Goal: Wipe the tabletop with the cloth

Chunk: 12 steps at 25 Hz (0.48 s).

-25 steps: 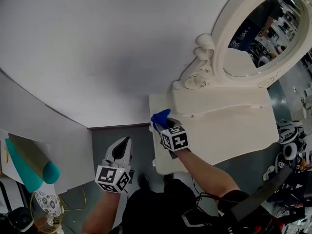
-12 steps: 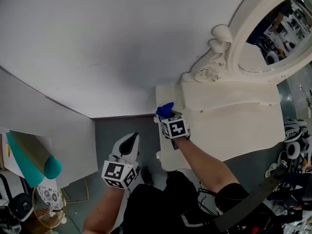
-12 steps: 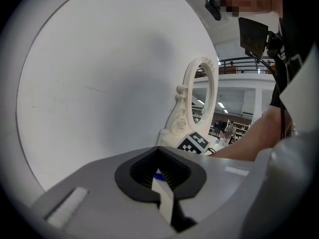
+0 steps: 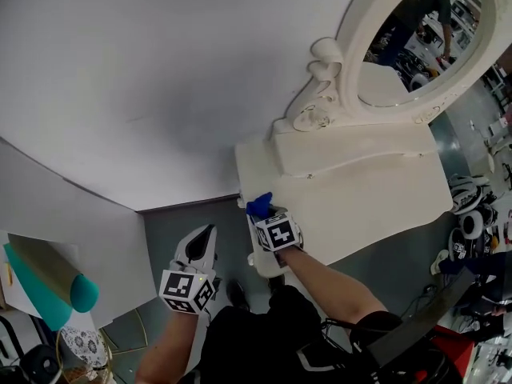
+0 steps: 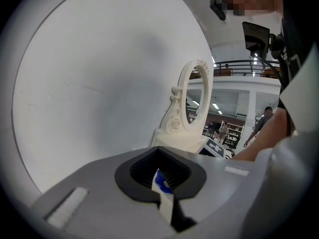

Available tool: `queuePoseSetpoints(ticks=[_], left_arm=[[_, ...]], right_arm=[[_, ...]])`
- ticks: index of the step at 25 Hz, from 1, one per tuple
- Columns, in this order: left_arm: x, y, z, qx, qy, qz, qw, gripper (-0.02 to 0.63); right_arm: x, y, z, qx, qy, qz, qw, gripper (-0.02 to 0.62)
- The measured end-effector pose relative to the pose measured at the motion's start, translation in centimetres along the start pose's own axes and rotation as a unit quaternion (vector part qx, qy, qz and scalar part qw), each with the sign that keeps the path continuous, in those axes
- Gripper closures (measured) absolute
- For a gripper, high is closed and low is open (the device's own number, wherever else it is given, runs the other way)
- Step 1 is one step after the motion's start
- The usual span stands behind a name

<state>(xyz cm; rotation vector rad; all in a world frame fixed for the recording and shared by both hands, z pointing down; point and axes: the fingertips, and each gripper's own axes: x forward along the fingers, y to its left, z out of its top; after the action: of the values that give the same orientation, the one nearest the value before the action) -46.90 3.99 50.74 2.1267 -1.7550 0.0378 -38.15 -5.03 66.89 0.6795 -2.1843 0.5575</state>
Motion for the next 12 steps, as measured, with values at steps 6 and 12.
queuePoseSetpoints(ticks=[6, 12], left_arm=[[-0.5, -0.9, -0.6, -0.006, 0.000, -0.009, 0.9999, 0.598], [-0.6, -2.3, -1.0, -0.004, -0.003, -0.017, 0.9998, 0.597]], right_arm=[[-3.5, 2.6, -5.2, 0.003, 0.014, 0.013, 1.000, 0.463], [-6.3, 4.6, -9.3, -0.004, 0.029, 0.024, 0.999, 0.463]])
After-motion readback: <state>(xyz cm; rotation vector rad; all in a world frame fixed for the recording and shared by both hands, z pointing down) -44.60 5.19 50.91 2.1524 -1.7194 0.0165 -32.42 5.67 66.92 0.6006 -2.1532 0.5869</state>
